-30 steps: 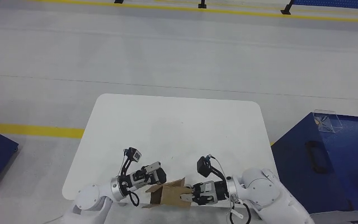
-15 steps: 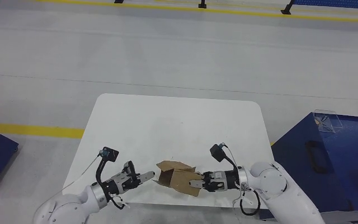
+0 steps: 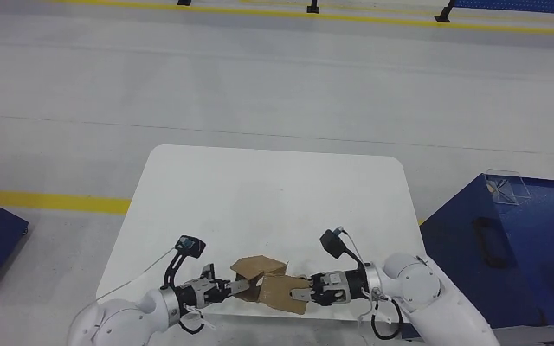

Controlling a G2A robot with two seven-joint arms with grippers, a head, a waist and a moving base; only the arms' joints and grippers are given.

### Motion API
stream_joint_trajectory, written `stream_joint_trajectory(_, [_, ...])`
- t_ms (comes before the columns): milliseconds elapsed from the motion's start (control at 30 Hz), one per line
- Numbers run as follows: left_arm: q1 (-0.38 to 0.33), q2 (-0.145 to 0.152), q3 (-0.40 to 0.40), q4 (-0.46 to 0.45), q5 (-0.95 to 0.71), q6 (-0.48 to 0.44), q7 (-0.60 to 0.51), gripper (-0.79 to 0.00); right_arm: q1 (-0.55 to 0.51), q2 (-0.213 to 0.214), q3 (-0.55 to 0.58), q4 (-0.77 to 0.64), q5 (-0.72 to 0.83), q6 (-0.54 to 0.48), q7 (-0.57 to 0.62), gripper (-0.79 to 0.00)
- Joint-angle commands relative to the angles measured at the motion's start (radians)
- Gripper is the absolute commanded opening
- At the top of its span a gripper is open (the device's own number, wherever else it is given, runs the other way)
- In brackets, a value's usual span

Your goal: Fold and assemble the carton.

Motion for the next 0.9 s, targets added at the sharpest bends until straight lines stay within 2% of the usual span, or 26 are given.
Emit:
stream_joint_trajectory(0, [-0.019,0.000,0.022,0.010,0.016,0.014,-0.013,-0.062,0.003,0.000,-0.010,-0.006,-0.005,-0.001,0.008,-0.785])
stream_joint_trajectory(100, [-0.046,0.002,0.059,0.031,0.055,0.032,-0.051,-0.062,0.006,-0.002,-0.027,-0.012,-0.012,-0.003,0.006,-0.785])
stream_joint_trajectory(167, [-0.066,0.001,0.085,0.048,0.068,0.049,-0.066,-0.111,0.010,-0.003,-0.032,-0.013,-0.020,-0.005,0.004,-0.785])
stream_joint_trajectory(233, [-0.084,0.000,0.103,0.062,0.068,0.054,-0.066,-0.114,0.012,-0.003,-0.035,-0.015,-0.025,-0.009,0.001,-0.785])
stream_joint_trajectory(267, [-0.090,0.000,0.109,0.070,0.060,0.057,-0.068,-0.206,0.012,-0.002,-0.035,-0.016,-0.025,-0.008,0.000,-0.785])
stream_joint_trajectory(300, [-0.096,0.000,0.114,0.076,0.054,0.058,-0.070,-0.262,0.013,-0.002,-0.034,-0.017,-0.025,-0.010,-0.001,-0.785])
stream_joint_trajectory(333, [-0.101,-0.001,0.118,0.082,0.038,0.055,-0.073,-0.249,0.013,-0.001,-0.031,-0.017,-0.022,-0.014,-0.002,-0.785])
stream_joint_trajectory(433, [-0.112,0.000,0.120,0.094,0.017,0.049,-0.070,-0.280,0.012,0.002,-0.025,-0.014,-0.011,-0.020,0.002,-0.785])
stream_joint_trajectory(467, [-0.114,0.001,0.120,0.096,0.013,0.049,-0.065,-0.329,0.012,0.002,-0.024,-0.013,-0.008,-0.020,0.004,-0.785])
stream_joint_trajectory(500, [-0.114,0.001,0.120,0.098,0.006,0.049,-0.060,-0.449,0.013,0.003,-0.023,-0.011,-0.005,-0.020,0.006,-0.785])
stream_joint_trajectory(533, [-0.115,0.001,0.122,0.100,-0.004,0.045,-0.058,-0.699,0.014,0.004,-0.023,-0.009,-0.003,-0.021,0.007,-0.785])
stream_joint_trajectory(567, [-0.117,0.002,0.122,0.104,-0.012,0.039,-0.057,-0.785,0.015,0.004,-0.022,-0.007,0.000,-0.021,0.008,-0.785])
stream_joint_trajectory(867, [-0.120,0.008,0.122,0.114,-0.037,0.022,-0.049,-0.785,0.019,0.006,-0.025,-0.004,0.006,-0.018,0.003,-0.785])
